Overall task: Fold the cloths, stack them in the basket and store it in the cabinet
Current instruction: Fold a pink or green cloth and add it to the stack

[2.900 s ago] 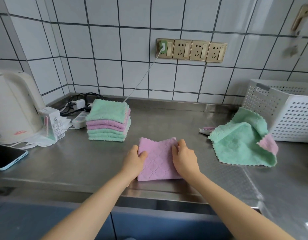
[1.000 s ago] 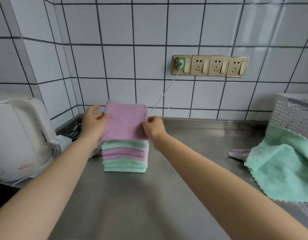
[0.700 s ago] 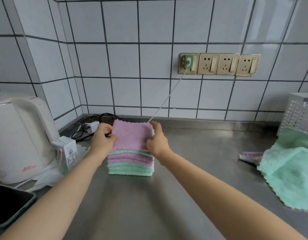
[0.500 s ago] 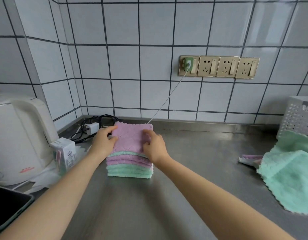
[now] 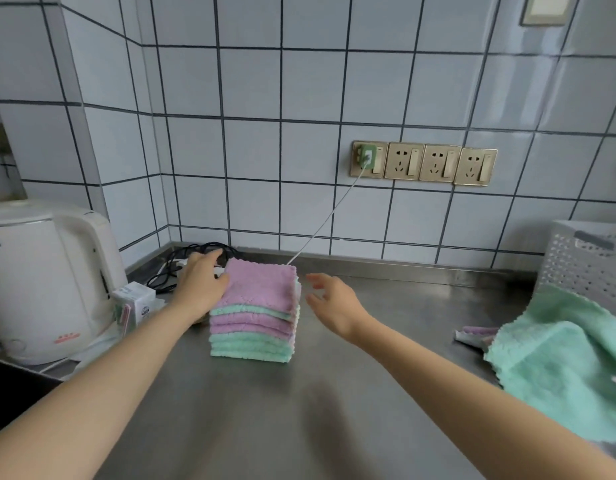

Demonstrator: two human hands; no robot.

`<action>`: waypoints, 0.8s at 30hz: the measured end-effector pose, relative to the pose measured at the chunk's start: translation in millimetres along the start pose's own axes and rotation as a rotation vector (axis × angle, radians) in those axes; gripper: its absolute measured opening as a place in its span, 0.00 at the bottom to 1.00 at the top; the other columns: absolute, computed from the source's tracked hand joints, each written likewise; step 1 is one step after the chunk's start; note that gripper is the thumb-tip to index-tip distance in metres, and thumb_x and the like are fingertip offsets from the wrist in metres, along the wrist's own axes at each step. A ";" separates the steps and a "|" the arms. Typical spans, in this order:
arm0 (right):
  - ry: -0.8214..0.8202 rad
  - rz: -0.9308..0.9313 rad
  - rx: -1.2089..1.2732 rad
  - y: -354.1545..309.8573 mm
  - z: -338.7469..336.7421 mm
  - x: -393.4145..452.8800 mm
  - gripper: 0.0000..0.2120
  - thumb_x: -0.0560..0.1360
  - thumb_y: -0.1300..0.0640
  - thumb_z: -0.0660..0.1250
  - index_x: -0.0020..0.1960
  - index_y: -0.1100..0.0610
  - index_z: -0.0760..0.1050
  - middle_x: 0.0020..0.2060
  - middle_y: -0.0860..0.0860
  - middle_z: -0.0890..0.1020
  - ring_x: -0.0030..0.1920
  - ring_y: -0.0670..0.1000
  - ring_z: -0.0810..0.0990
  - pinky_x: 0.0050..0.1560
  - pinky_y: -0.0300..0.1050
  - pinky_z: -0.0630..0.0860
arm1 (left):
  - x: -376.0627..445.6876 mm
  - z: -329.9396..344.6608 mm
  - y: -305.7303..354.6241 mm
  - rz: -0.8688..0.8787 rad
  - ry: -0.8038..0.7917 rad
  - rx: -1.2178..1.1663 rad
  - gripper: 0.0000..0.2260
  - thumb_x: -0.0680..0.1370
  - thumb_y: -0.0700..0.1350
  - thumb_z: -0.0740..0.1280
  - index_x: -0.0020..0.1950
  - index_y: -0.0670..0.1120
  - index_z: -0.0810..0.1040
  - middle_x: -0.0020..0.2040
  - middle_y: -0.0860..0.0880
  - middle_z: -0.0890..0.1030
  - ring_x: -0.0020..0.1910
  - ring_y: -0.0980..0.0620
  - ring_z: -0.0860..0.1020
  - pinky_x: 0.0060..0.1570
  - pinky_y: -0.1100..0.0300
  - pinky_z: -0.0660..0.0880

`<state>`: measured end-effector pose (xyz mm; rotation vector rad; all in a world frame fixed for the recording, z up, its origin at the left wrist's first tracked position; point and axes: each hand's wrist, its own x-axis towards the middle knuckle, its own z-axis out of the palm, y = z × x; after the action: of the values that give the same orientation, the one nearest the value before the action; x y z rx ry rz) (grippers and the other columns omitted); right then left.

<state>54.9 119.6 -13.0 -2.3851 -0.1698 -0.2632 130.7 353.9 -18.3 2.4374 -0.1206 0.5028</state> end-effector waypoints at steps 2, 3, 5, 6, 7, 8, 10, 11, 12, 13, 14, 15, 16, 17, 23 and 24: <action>0.035 -0.014 -0.013 7.5 -18.5 -20.0 0.20 0.78 0.59 0.59 0.69 0.56 0.68 0.62 0.54 0.76 0.62 0.52 0.74 0.60 0.39 0.67 | -14.3 -2.8 22.6 0.085 0.052 -0.092 0.21 0.77 0.39 0.63 0.71 0.43 0.69 0.59 0.43 0.74 0.57 0.45 0.75 0.59 0.53 0.72; 0.051 -0.015 -0.014 12.8 -27.1 -29.3 0.19 0.78 0.58 0.60 0.68 0.56 0.69 0.61 0.53 0.77 0.60 0.51 0.75 0.59 0.38 0.68 | -20.7 -1.7 33.0 0.120 0.072 -0.138 0.19 0.77 0.38 0.63 0.68 0.43 0.71 0.56 0.45 0.75 0.55 0.46 0.76 0.56 0.56 0.72; 0.073 -0.018 -0.023 28.3 -45.5 -53.7 0.17 0.77 0.58 0.60 0.65 0.55 0.71 0.57 0.51 0.79 0.57 0.50 0.77 0.57 0.36 0.70 | -40.0 5.1 59.6 0.178 0.089 -0.209 0.15 0.77 0.37 0.63 0.64 0.43 0.75 0.52 0.46 0.79 0.51 0.48 0.77 0.52 0.61 0.71; 0.083 -0.022 -0.033 36.5 -54.0 -65.3 0.15 0.77 0.58 0.61 0.64 0.55 0.72 0.54 0.50 0.80 0.55 0.50 0.78 0.57 0.38 0.71 | -50.1 10.0 72.4 0.190 0.081 -0.243 0.14 0.77 0.37 0.62 0.62 0.45 0.77 0.50 0.46 0.80 0.48 0.49 0.78 0.49 0.60 0.73; 0.095 -0.020 -0.051 47.7 -64.7 -79.5 0.14 0.77 0.58 0.61 0.63 0.55 0.73 0.53 0.50 0.80 0.54 0.50 0.78 0.58 0.40 0.72 | -61.8 18.3 87.6 0.185 0.060 -0.298 0.12 0.78 0.39 0.62 0.59 0.48 0.78 0.48 0.46 0.81 0.44 0.50 0.79 0.44 0.60 0.75; 0.104 -0.022 -0.083 59.1 -76.5 -93.2 0.14 0.77 0.59 0.61 0.62 0.55 0.74 0.51 0.50 0.80 0.54 0.49 0.78 0.58 0.41 0.73 | -73.8 27.6 103.1 0.169 0.024 -0.353 0.11 0.78 0.40 0.62 0.56 0.50 0.79 0.46 0.46 0.82 0.40 0.52 0.78 0.38 0.60 0.75; 0.121 -0.010 -0.175 84.5 -95.5 -116.3 0.14 0.77 0.59 0.62 0.61 0.55 0.75 0.48 0.47 0.80 0.53 0.48 0.78 0.58 0.40 0.72 | -93.2 51.7 126.9 0.203 0.009 -0.380 0.10 0.77 0.39 0.64 0.55 0.49 0.79 0.44 0.49 0.82 0.38 0.54 0.77 0.40 0.62 0.73; 0.136 0.006 -0.219 99.5 -107.0 -129.6 0.13 0.76 0.59 0.62 0.61 0.55 0.75 0.46 0.46 0.80 0.53 0.48 0.78 0.57 0.40 0.72 | -102.6 67.8 140.1 0.247 0.003 -0.375 0.10 0.76 0.39 0.65 0.55 0.48 0.80 0.44 0.51 0.82 0.41 0.55 0.77 0.44 0.63 0.72; 0.152 0.017 -0.252 112.7 -116.2 -141.1 0.13 0.76 0.60 0.63 0.60 0.55 0.75 0.45 0.45 0.79 0.53 0.48 0.78 0.57 0.40 0.72 | -112.2 81.6 151.6 0.280 -0.015 -0.380 0.09 0.76 0.38 0.66 0.54 0.48 0.80 0.44 0.53 0.81 0.43 0.56 0.77 0.47 0.63 0.72; 0.170 0.026 -0.281 127.2 -126.2 -152.3 0.14 0.75 0.61 0.63 0.60 0.55 0.76 0.45 0.44 0.78 0.53 0.47 0.78 0.56 0.38 0.71 | -119.7 97.0 162.0 0.298 -0.053 -0.396 0.09 0.76 0.38 0.66 0.53 0.48 0.80 0.44 0.55 0.81 0.44 0.56 0.78 0.49 0.63 0.72; 0.177 0.038 -0.320 142.0 -137.3 -164.7 0.14 0.75 0.62 0.63 0.60 0.55 0.75 0.46 0.45 0.78 0.54 0.47 0.77 0.54 0.36 0.69 | -129.2 111.9 175.8 0.311 -0.096 -0.411 0.09 0.76 0.38 0.66 0.53 0.48 0.80 0.44 0.55 0.81 0.46 0.55 0.78 0.50 0.63 0.73; 0.170 0.066 -0.371 155.5 -147.5 -175.4 0.15 0.76 0.61 0.63 0.61 0.54 0.74 0.49 0.45 0.77 0.54 0.47 0.75 0.53 0.35 0.69 | -136.1 127.5 186.4 0.321 -0.134 -0.428 0.08 0.75 0.38 0.66 0.52 0.48 0.80 0.45 0.56 0.81 0.46 0.55 0.79 0.51 0.62 0.73; 0.164 0.102 -0.437 167.4 -157.1 -184.8 0.15 0.76 0.60 0.63 0.63 0.53 0.73 0.52 0.46 0.77 0.56 0.47 0.74 0.53 0.36 0.69 | -143.3 139.9 196.5 0.327 -0.174 -0.442 0.08 0.75 0.38 0.67 0.51 0.48 0.80 0.45 0.57 0.81 0.47 0.55 0.79 0.52 0.60 0.74; 0.173 0.142 -0.507 178.5 -166.6 -193.2 0.16 0.77 0.58 0.62 0.64 0.52 0.72 0.55 0.46 0.76 0.58 0.49 0.73 0.54 0.39 0.71 | -150.1 151.9 205.0 0.340 -0.211 -0.453 0.08 0.75 0.39 0.66 0.51 0.48 0.80 0.45 0.57 0.81 0.47 0.56 0.79 0.53 0.59 0.75; 0.396 0.495 -0.643 239.0 -224.2 -225.7 0.19 0.76 0.55 0.64 0.65 0.60 0.68 0.60 0.58 0.73 0.55 0.61 0.71 0.54 0.52 0.68 | -188.2 210.2 263.5 0.448 -0.477 -0.437 0.09 0.76 0.43 0.65 0.55 0.50 0.79 0.51 0.55 0.80 0.53 0.57 0.77 0.57 0.59 0.72; 0.398 0.548 -0.664 246.2 -230.1 -228.7 0.21 0.76 0.53 0.65 0.65 0.62 0.67 0.58 0.60 0.73 0.54 0.62 0.71 0.54 0.52 0.68 | -193.4 216.6 273.6 0.469 -0.524 -0.412 0.11 0.76 0.43 0.65 0.58 0.49 0.78 0.55 0.53 0.79 0.56 0.56 0.76 0.61 0.59 0.70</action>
<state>-151.5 -228.1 -61.8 -2.8268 0.8662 -0.5862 -34.0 -1.9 -92.0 2.0657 -0.9342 0.0080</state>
